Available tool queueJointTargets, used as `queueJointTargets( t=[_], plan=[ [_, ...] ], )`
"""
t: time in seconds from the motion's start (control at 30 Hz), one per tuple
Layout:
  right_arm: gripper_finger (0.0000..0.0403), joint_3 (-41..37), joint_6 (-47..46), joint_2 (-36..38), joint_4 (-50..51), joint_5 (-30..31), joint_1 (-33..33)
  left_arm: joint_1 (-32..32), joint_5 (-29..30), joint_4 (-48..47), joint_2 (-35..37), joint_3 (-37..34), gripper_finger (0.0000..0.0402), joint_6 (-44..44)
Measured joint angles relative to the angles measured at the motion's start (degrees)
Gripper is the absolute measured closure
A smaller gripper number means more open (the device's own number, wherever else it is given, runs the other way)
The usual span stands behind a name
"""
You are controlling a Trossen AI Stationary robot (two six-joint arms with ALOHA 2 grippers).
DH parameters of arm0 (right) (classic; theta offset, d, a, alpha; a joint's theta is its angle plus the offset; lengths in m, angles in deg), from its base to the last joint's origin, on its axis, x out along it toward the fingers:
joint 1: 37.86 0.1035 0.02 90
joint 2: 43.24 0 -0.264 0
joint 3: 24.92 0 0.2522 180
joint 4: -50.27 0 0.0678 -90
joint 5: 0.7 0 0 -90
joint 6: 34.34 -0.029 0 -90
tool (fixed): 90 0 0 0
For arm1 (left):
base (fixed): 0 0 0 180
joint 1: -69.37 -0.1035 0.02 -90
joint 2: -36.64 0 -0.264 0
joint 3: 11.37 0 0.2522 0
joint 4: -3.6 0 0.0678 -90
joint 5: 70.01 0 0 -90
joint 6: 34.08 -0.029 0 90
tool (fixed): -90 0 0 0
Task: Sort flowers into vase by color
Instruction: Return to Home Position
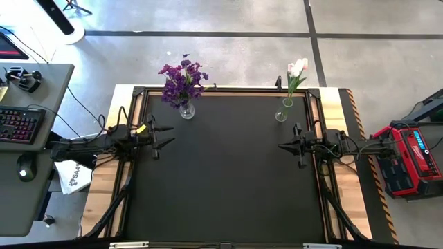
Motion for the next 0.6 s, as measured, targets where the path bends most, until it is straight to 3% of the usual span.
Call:
queueJointTargets(
  t=[0.2,0.43,0.6],
  plan=[
    [0.0402,0.00,0.00,0.00,0.02,0.00,0.00,0.52,0.13,-0.14,0.00,0.00,0.0214,2.37],
    [0.0402,0.00,0.00,0.04,0.02,0.00,0.04,7.75,1.52,0.34,0.13,0.00,0.0214,2.62],
    [0.0402,0.00,0.00,0.04,0.02,0.00,0.04,9.29,1.40,-0.06,0.20,0.00,0.0214,2.62]
  ],
)
